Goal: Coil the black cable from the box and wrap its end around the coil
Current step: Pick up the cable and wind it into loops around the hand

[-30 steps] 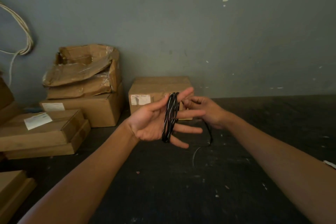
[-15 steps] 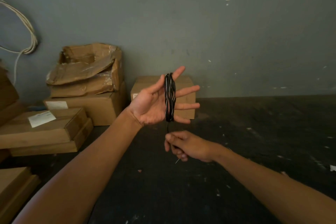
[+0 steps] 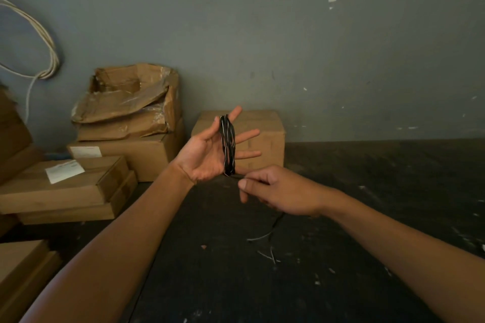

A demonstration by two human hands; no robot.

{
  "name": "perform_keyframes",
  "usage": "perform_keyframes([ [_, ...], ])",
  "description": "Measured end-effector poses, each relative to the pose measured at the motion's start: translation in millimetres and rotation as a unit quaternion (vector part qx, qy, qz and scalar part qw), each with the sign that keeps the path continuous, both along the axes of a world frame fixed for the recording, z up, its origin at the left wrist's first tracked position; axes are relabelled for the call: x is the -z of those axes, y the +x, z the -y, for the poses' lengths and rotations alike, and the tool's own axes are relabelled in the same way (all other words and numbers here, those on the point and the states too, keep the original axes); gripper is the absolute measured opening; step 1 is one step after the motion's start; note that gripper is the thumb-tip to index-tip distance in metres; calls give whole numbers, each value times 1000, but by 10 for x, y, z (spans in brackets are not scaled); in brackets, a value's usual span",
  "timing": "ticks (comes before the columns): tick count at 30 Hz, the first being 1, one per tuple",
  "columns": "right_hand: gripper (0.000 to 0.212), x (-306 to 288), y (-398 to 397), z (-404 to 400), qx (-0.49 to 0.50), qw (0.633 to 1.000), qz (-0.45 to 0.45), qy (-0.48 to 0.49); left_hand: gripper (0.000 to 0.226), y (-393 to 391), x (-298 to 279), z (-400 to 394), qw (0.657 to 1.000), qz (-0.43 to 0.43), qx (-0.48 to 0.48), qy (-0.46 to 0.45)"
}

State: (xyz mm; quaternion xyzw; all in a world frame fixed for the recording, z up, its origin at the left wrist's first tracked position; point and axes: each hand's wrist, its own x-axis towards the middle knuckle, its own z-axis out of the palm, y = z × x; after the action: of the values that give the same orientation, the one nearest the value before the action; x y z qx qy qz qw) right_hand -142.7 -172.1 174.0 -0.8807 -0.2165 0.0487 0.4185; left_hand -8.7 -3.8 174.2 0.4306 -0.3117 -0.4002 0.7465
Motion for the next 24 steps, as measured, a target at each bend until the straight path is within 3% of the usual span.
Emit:
perform_keyframes([
  [7, 30, -89, -8, 44, 22, 983, 31, -182, 47, 14, -64, -23, 994, -31, -66, -82],
  [12, 33, -21, 70, 87, 33, 969, 5, -243, 46, 2, -96, 31, 991, -41, -76, -99],
  [17, 29, -161, 96, 133, 26, 961, 31, -275, 46, 22, 19, 16, 997, -4, -79, -11],
  [24, 15, -677, 178, 303, 89, 919, 188, -334, 46, -52, 303, -18, 990, 36, 12, 132],
])
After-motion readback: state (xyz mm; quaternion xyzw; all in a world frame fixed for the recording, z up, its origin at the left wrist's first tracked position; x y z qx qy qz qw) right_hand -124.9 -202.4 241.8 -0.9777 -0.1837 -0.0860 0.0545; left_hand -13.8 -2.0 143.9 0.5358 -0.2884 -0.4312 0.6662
